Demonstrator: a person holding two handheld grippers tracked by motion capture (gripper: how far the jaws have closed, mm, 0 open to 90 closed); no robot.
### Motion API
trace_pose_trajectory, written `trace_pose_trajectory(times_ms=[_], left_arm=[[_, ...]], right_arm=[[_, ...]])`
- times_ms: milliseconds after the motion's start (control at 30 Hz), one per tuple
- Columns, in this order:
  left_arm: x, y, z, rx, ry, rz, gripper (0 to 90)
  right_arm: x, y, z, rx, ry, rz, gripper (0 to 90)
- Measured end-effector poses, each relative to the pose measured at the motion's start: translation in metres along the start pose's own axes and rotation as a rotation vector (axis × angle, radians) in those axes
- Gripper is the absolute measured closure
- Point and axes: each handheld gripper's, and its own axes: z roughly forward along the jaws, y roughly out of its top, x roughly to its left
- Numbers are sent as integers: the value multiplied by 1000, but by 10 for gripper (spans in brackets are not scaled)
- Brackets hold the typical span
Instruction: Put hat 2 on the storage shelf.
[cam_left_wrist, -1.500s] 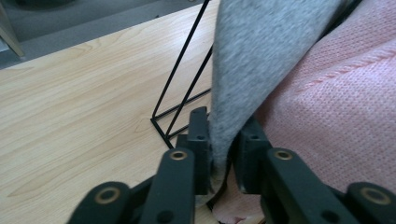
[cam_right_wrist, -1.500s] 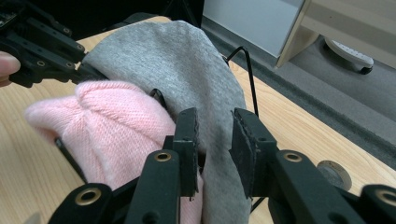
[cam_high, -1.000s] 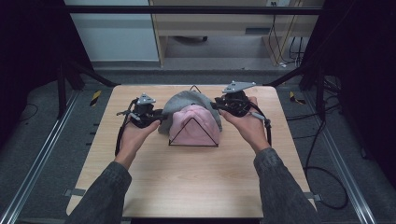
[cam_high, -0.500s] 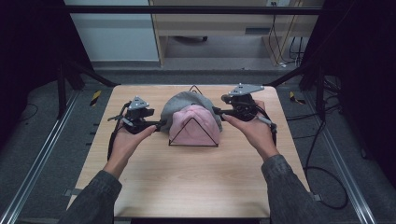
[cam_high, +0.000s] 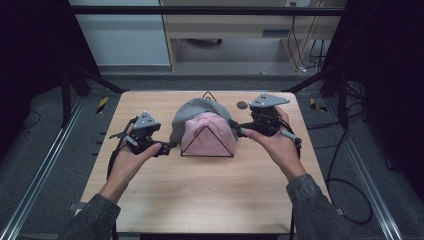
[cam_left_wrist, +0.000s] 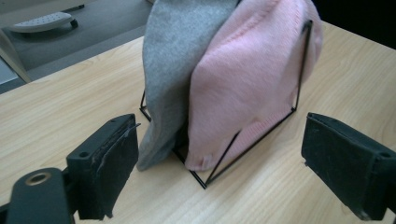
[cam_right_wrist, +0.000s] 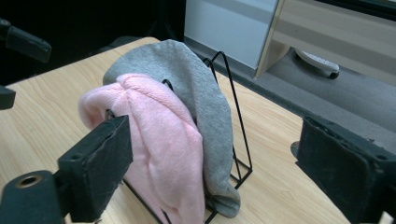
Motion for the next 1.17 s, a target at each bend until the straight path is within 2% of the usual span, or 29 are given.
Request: trace_pose_trajectory(times_ms=[100, 267, 433, 667, 767, 933, 1167], left_arm=[[-1, -8, -4, 10, 17, 17, 77], [1, -24, -8, 42, 32, 33, 61], [9, -43, -10, 66, 47, 16, 57], [26, -69, -10, 95, 51, -41, 57], [31, -78, -8, 109, 64, -57, 57], [38, -89, -3, 154, 80, -59, 57], [41, -96, 0, 174, 84, -75, 57]], right_arm=[[3, -8, -8, -26, 0, 3, 78], [1, -24, -15, -24, -13, 17, 67], [-6, -45, -20, 9, -43, 5, 60], [-15, -76, -26, 88, -85, 2, 65], [-21, -91, -28, 115, -100, 23, 69], [-30, -112, -29, 147, -121, 59, 75], [-35, -133, -26, 194, -134, 86, 77]])
